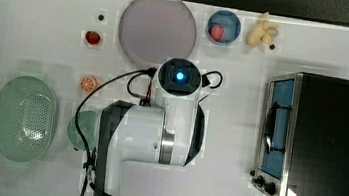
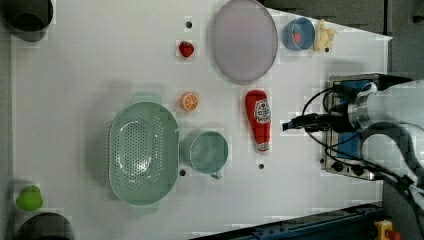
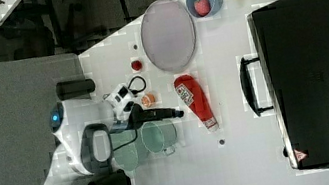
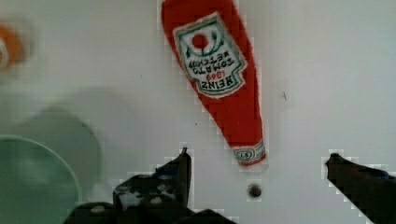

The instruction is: Pick Ketchup from the table and place it in strainer.

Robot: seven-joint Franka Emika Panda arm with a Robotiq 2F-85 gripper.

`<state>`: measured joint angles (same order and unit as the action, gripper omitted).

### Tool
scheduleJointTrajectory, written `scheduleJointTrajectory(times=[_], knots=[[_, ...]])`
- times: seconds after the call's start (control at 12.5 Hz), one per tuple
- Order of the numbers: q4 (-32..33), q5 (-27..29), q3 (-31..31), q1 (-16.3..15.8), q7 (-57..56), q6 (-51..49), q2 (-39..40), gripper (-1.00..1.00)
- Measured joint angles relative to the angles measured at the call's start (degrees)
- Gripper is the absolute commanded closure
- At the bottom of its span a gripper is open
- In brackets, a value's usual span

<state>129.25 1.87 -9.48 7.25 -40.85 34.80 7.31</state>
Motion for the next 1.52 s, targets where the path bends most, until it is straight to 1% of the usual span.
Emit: scheduleJointTrajectory(times=[0.16,0.4,0.56,0.88,0.96,1.12,1.2,1.52], knots=[[2.5,-0.1,-0.4,0.1,-6.2,6.2,0.4,-1.0],[2.9,-0.5,-1.1,0.0,-10.1,13.3,2.3,-1.0],[3.7,-0.7,-1.2,-0.3,-10.7,19.2,5.0,-1.0],[5.8,-0.2,-1.1,-0.2,-11.5,25.9,13.2,-1.0],[6.5,-0.2,-0.7,-0.5,-11.5,27.2,15.3,-0.93],[7.8,-0.2,-0.4,-0.5,-11.6,29.2,18.3,-0.43],[8.1,-0.2,-0.1,-0.6,-12.0,29.3,18.7,-0.25],[7.7,-0.2,-0.6,-0.2,-12.1,29.3,15.9,-0.25]])
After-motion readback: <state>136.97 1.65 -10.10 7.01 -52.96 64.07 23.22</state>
